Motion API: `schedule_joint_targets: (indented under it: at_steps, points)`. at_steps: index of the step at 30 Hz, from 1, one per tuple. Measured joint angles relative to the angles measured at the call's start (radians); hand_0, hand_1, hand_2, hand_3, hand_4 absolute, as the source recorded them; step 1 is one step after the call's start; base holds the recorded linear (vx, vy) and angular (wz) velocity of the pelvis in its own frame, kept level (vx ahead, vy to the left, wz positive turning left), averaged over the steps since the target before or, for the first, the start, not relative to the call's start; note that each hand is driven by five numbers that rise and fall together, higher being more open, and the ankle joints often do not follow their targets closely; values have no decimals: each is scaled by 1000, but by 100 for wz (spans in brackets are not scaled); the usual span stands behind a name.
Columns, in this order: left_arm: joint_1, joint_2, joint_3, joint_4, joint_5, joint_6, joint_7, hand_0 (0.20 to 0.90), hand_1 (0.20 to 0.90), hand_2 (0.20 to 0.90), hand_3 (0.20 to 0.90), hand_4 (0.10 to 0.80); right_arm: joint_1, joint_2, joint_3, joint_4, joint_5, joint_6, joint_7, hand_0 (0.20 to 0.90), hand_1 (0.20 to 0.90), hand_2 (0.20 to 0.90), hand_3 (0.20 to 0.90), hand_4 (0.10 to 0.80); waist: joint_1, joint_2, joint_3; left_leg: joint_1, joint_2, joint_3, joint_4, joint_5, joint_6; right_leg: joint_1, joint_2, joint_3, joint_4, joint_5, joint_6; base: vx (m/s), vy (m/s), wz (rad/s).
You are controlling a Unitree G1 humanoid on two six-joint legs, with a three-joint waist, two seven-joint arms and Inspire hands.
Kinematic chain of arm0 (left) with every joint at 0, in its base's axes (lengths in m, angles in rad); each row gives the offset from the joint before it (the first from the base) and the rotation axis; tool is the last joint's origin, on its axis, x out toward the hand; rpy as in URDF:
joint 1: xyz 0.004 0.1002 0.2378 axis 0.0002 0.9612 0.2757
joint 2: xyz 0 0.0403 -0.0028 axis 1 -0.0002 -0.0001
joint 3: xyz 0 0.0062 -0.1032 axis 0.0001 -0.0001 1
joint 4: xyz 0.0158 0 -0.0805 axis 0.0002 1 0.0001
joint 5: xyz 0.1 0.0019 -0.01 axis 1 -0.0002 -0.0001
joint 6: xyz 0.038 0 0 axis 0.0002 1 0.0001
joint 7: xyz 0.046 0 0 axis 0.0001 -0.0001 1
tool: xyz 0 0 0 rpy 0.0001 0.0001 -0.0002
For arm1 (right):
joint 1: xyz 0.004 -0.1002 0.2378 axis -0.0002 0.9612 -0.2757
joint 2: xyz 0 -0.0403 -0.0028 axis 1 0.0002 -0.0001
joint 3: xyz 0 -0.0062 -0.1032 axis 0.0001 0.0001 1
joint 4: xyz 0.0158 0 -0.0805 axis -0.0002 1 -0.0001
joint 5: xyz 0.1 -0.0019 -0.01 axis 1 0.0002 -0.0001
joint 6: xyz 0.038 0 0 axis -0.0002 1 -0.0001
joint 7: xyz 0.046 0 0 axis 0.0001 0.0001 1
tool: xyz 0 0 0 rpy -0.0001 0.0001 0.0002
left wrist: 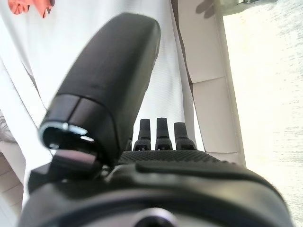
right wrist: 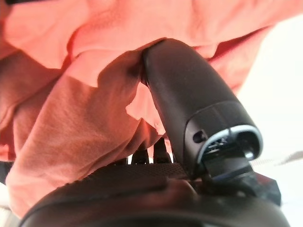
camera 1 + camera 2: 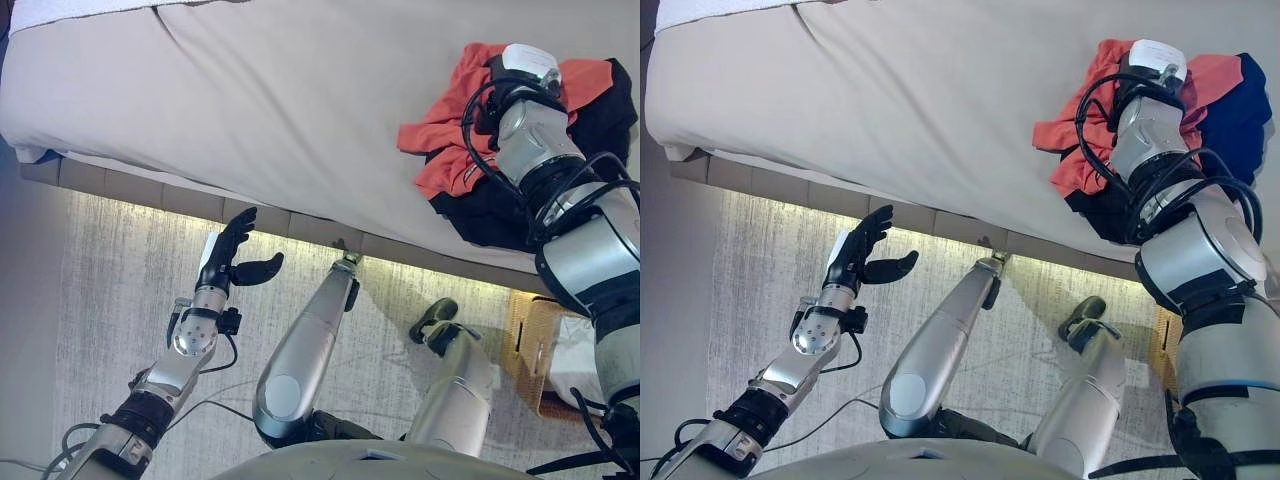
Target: Pick up the clothes from the bed and place them into the basket
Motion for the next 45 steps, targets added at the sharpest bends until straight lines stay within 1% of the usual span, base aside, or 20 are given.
schedule_joint_targets:
  at_steps: [2,4,5,10,13,16,18,20,21,23,24,27,29,31,34,36,39,40,42,45]
  points:
    - [5,7,0,-22,0,0,1,900,900,900,900,800,-25,0,-1,22,-1,6,23,900,900,900,900,800,6,0,0,-16,0,-1,14,0,0,-9,0,0,12,0,0,-3,-4,2]
    - [3,10,0,-29,0,0,2,900,900,900,900,800,-32,0,-1,34,0,6,29,408,408,408,326,226,7,0,0,-19,-1,-4,20,-1,1,-10,0,-1,16,0,-1,-13,-2,5]
    - [3,11,0,-30,0,0,2,900,900,900,900,800,-32,0,-1,34,2,6,19,300,300,300,200,100,7,0,0,-19,-1,-4,23,-3,2,-10,0,-1,17,0,-1,0,0,0]
    - [1,12,-1,-29,0,-1,4,900,900,900,900,800,-32,2,-3,34,26,-1,-79,300,300,300,200,100,3,0,0,-17,2,1,27,-5,2,-5,1,-1,16,1,-2,-13,1,-1]
    - [0,12,-1,-28,0,-1,6,900,900,900,900,800,-22,3,-4,46,53,-9,-112,300,300,300,200,100,-6,0,0,2,5,5,23,-4,3,16,4,-2,0,2,-2,-13,2,-3]
    - [0,13,-2,-28,1,-1,12,900,900,900,900,800,13,3,-4,51,84,-15,-121,300,300,300,200,100,-9,0,0,54,9,9,2,-5,4,68,11,-1,-34,3,-4,-8,-9,-9]
    - [-3,13,-2,-27,1,-1,24,900,900,900,900,800,36,4,-5,49,104,-24,-128,300,300,300,200,100,-8,0,0,92,21,20,-15,-6,8,106,23,-1,-66,11,-14,-6,-13,-19]
    - [-6,13,-2,-26,1,0,25,900,900,900,900,800,55,5,-7,48,129,-32,-141,300,300,300,200,100,-12,0,0,128,24,26,-35,-3,14,141,30,2,-92,19,-15,-4,-12,-14]
    - [-11,14,-1,-25,1,0,27,900,900,900,900,800,73,6,-10,47,139,-38,-142,300,300,300,200,100,-21,-1,0,166,26,29,-53,-1,12,177,33,2,-117,25,-13,-5,-21,-11]
    - [-18,14,0,-24,0,0,28,900,900,900,900,800,77,6,-15,45,150,-41,-147,300,300,300,200,100,-33,-1,-1,192,28,30,-70,-2,12,206,37,-2,-139,28,-14,1,-41,-8]
    - [-26,14,-1,-18,1,4,27,900,900,900,900,800,80,6,-22,44,160,-42,-153,300,300,300,200,100,-35,-3,0,214,34,38,-85,3,12,225,43,-1,-160,41,-13,7,-44,-19]
    - [-38,13,0,20,1,24,22,900,900,900,900,800,112,5,-54,34,194,-60,-181,300,300,300,200,100,-42,-4,1,314,40,55,-137,6,12,318,54,2,-223,66,11,42,-25,-19]
    - [-40,13,0,37,1,26,22,900,900,900,900,800,130,2,-65,21,205,-69,-200,300,300,300,200,100,-58,-7,2,386,42,59,-175,7,12,389,61,0,-269,74,13,45,6,-12]
    - [-35,14,1,59,1,28,19,900,900,900,900,800,140,-2,-93,-6,239,-76,-228,300,300,300,200,100,-63,-14,-1,457,52,75,-220,12,11,456,75,2,-328,99,22,24,11,-24]
    - [-41,15,3,62,1,45,14,900,900,900,900,800,143,-41,-127,-64,278,-94,-255,300,300,300,200,100,-79,-28,-3,516,60,79,-272,19,2,516,89,-3,-391,113,21,60,-23,-11]
    - [-39,15,6,62,1,50,8,900,900,900,900,800,143,-75,-162,-123,299,-103,-276,300,300,300,200,100,-82,-37,-4,560,71,93,-314,31,-3,560,108,-2,-447,143,22,85,-34,-21]
    - [-42,14,17,62,2,66,-2,900,900,900,900,800,143,-120,-177,-176,329,-113,-292,300,300,300,200,100,-98,-47,-7,617,76,103,-367,44,-7,613,121,-1,-507,165,23,132,-21,-13]
    - [-38,14,25,63,2,70,-5,900,900,900,900,800,143,-127,-192,-183,340,-114,-291,300,300,300,200,100,-104,-47,-7,644,76,103,-392,50,-8,640,124,-3,-532,174,23,116,-17,-12]
    - [-34,15,53,63,2,70,-6,900,900,900,900,800,143,-155,-213,-207,351,-118,-292,300,300,300,200,100,-115,-60,-13,681,76,112,-421,52,-9,675,129,-2,-568,181,29,114,-22,-12]
    - [-39,19,83,66,3,71,-6,900,900,900,900,800,143,-195,-243,-246,356,-127,-292,300,300,300,200,100,-123,-80,-24,720,89,127,-454,55,-14,708,144,-2,-613,207,20,106,-24,-17]
